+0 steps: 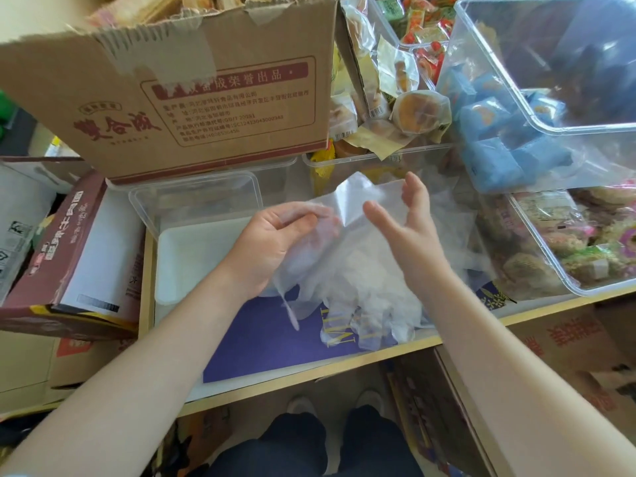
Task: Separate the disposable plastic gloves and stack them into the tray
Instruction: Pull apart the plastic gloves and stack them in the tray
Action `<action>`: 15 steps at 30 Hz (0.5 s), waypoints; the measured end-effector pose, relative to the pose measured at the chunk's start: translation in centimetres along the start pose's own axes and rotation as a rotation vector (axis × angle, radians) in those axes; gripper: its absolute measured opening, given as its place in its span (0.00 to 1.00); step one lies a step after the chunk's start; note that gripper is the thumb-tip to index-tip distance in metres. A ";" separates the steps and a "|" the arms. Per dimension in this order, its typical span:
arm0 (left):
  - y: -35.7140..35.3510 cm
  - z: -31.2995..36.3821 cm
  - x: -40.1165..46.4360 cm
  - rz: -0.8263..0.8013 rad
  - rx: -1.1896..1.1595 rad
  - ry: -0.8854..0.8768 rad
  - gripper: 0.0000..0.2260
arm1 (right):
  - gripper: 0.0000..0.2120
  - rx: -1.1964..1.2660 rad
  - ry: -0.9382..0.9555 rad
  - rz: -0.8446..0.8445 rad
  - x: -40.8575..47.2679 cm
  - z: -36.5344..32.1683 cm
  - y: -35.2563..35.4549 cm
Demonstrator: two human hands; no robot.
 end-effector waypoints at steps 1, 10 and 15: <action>0.0 0.2 0.0 -0.041 -0.042 0.009 0.10 | 0.35 0.120 -0.032 -0.114 0.6 0.1 0.3; 0.3 1.7 -0.1 -0.139 0.025 0.018 0.07 | 0.06 0.184 0.246 -0.457 -0.4 -1.9 0.6; 1.0 1.4 0.3 -0.039 0.063 0.102 0.08 | 0.04 0.096 0.219 -0.352 -0.1 -1.4 -0.1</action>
Point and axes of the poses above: each hand's wrist, its own x-axis towards the middle knuckle, its own y-axis out of the back of the hand, z = x × y, the point moved 4 cm from there along x, towards the middle knuckle, and after that the axes turned 10 degrees about -x, right-handed, at the moved point
